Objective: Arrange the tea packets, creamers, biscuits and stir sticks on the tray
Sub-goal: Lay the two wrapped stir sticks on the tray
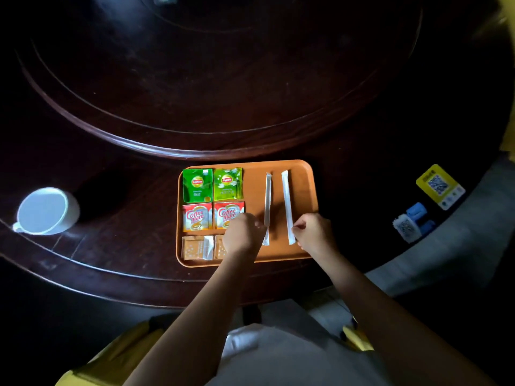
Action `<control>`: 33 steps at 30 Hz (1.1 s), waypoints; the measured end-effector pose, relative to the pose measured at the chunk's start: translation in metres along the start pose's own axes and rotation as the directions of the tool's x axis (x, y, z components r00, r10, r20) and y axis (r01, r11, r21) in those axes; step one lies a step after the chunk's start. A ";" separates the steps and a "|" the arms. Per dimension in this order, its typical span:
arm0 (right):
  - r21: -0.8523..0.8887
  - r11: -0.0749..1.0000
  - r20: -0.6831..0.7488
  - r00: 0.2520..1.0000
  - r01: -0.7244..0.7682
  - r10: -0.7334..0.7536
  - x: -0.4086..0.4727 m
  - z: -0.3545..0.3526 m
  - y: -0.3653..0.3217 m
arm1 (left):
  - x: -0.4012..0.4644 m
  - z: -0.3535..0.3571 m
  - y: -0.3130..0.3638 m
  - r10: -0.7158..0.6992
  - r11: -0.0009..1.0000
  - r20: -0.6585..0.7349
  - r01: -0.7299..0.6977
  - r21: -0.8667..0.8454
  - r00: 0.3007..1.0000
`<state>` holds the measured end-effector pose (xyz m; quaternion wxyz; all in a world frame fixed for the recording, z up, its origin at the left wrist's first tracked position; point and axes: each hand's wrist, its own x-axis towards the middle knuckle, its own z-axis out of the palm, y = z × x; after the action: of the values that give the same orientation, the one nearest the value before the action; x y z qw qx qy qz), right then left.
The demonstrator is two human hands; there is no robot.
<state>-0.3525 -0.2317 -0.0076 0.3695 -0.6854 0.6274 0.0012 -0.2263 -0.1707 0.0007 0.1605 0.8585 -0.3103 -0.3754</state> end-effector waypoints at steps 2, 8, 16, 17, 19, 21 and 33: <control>-0.027 1.000 0.007 1.000 0.006 -0.006 0.001 0.000 0.000 | 0.000 0.004 0.000 -0.024 0.999 -0.015 0.024 0.030 1.000; -0.156 0.988 0.026 0.999 0.023 -0.020 0.003 0.000 0.001 | -0.003 0.009 0.006 0.001 0.992 -0.045 0.005 0.129 0.999; -0.472 0.713 -0.062 0.788 0.518 -0.613 -0.002 -0.009 0.022 | -0.005 -0.006 -0.010 0.539 0.791 -0.091 -0.466 0.396 0.837; -0.503 0.668 -0.019 0.765 0.549 -0.644 0.001 -0.010 0.025 | -0.002 -0.009 -0.012 0.562 0.728 0.022 -0.507 0.462 0.827; -0.555 0.597 0.075 0.749 0.579 -0.658 0.006 -0.013 0.028 | 0.003 -0.014 -0.013 0.494 0.628 0.245 -0.537 0.564 0.834; -0.588 0.543 0.154 0.742 0.600 -0.653 0.011 -0.014 0.031 | 0.009 -0.018 -0.012 0.458 0.561 0.335 -0.560 0.610 0.824; -0.614 0.498 0.219 0.738 0.612 -0.638 0.014 -0.016 0.037 | 0.012 -0.012 -0.018 0.464 0.529 0.360 -0.579 0.621 0.810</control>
<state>-0.3890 -0.2495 -0.0217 0.0704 -0.9481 0.3016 0.0726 -0.2036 -0.1645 -0.0075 -0.0995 0.6882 -0.6826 -0.2249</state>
